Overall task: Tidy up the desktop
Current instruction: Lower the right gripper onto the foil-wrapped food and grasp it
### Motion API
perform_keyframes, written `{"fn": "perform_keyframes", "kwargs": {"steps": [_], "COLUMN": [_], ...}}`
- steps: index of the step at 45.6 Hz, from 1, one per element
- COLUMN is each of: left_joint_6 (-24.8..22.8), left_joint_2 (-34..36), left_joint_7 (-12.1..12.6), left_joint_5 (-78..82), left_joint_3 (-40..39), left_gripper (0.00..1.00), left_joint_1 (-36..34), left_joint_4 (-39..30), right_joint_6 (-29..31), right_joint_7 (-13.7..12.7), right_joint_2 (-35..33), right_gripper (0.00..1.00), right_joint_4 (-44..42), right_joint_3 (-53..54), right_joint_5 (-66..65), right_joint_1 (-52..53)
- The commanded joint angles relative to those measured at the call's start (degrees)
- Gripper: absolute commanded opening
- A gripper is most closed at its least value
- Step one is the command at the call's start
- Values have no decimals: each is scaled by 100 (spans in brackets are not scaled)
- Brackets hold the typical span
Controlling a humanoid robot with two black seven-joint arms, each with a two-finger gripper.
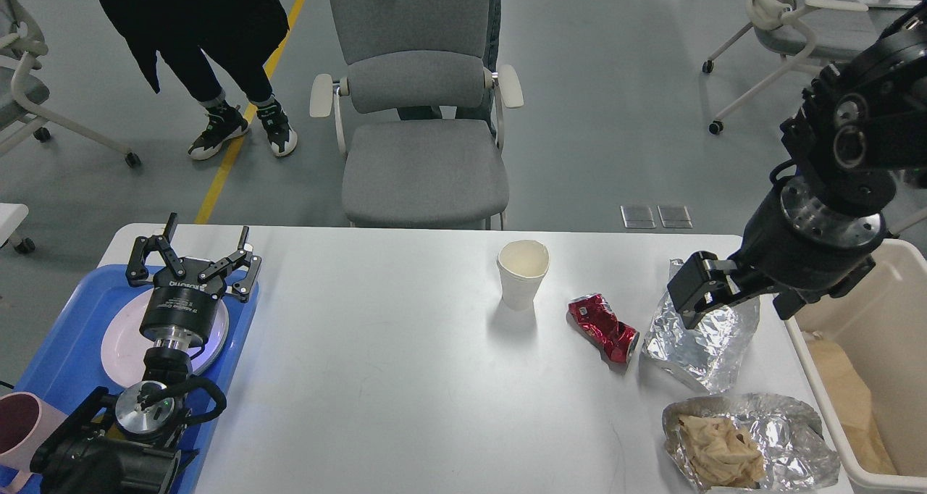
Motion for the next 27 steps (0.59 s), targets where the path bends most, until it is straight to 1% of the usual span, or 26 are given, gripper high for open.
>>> {"fn": "perform_keyframes", "kwargs": {"steps": [1, 6, 16, 27], "left_joint_6": [-29, -29, -29, -29], "left_joint_2": [0, 0, 0, 0], "left_joint_7": [0, 0, 0, 0], "left_joint_5": [0, 0, 0, 0], "left_joint_3": [1, 1, 1, 0], "left_gripper": [96, 96, 96, 96], "left_joint_1": [0, 0, 0, 0], "left_joint_4": [0, 0, 0, 0], "right_joint_6": [-431, -932, -1820, -3278], "right_joint_7": [-7, -7, -16, -95], "right_joint_2": [70, 246, 492, 887], "right_gripper": [100, 100, 100, 100], "right_joint_4": [-92, -100, -197, -742], "right_joint_3": [48, 118, 628, 795], "right_joint_5": [-11, -54, -274, -318], "right_joint_1": [-705, -1364, -2586, -4177]}}
